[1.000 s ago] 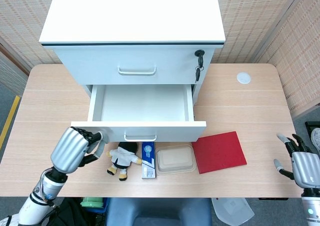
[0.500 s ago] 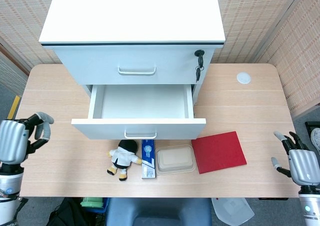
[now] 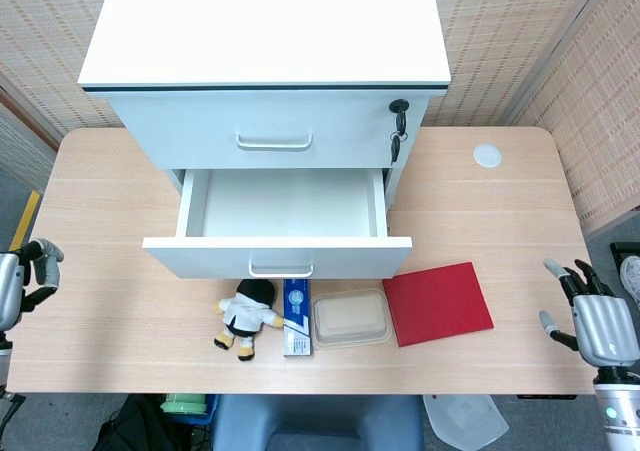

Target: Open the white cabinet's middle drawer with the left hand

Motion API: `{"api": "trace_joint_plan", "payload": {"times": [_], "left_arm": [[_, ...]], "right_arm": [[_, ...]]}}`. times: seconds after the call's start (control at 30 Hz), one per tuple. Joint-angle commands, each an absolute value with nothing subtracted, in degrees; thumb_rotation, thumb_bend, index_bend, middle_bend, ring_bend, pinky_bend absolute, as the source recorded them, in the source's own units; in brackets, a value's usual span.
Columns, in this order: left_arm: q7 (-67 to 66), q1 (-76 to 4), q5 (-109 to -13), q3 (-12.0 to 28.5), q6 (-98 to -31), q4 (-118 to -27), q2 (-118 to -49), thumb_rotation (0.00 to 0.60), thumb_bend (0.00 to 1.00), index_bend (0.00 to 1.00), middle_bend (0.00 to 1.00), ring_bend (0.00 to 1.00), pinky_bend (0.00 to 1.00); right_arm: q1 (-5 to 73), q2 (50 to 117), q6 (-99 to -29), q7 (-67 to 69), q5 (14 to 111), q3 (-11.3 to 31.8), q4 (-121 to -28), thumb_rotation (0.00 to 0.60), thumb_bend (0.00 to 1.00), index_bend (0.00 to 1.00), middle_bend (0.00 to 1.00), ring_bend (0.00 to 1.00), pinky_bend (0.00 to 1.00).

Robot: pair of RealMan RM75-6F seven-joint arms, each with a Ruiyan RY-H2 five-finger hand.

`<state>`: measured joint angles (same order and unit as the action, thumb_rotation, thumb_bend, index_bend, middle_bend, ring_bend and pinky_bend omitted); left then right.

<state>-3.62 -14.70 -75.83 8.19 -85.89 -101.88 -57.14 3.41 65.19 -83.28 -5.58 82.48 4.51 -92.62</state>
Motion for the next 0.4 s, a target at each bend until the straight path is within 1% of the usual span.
{"api": "trace_joint_plan", "payload": {"times": [0.03, 0.1, 0.2, 0.27, 0.4], "left_arm": [[-6.2, -14.3, -76.0, 5.3, -82.4, -99.2, -58.4, 0.6, 0.49, 0.38, 0.56, 0.55, 0.54], [-6.9, -14.0, -76.1, 4.5, -81.8, -98.4, -59.5, 0.6, 0.45, 0.33, 0.48, 0.48, 0.46], [-7.1, -13.3, -76.0, 3.5, -81.1, -98.1, -61.0, 0.6, 0.43, 0.28, 0.4, 0.42, 0.41], [-7.2, -12.8, -76.1, 2.8, -80.7, -98.0, -61.5, 0.6, 0.41, 0.27, 0.39, 0.41, 0.39], [-7.3, -12.0, -76.8, 2.2, -80.8, -97.9, -62.3, 0.6, 0.4, 0.27, 0.38, 0.41, 0.39]], "right_arm": [[3.3, 65.0, -83.5, -5.6, 82.5, 4.5, -92.8, 0.6, 0.28, 0.16, 0.25, 0.19, 0.32], [3.2, 64.8, -83.8, -5.5, 82.5, 4.5, -92.9, 0.6, 0.27, 0.16, 0.25, 0.2, 0.32], [2.9, 64.5, -84.2, -5.2, 82.3, 4.6, -93.1, 0.6, 0.27, 0.16, 0.25, 0.2, 0.32], [2.7, 64.2, -84.4, -4.8, 82.3, 4.6, -93.0, 0.6, 0.28, 0.16, 0.25, 0.2, 0.32], [2.6, 64.1, -84.9, -4.1, 82.7, 4.7, -92.6, 0.6, 0.28, 0.16, 0.25, 0.19, 0.32]]}}
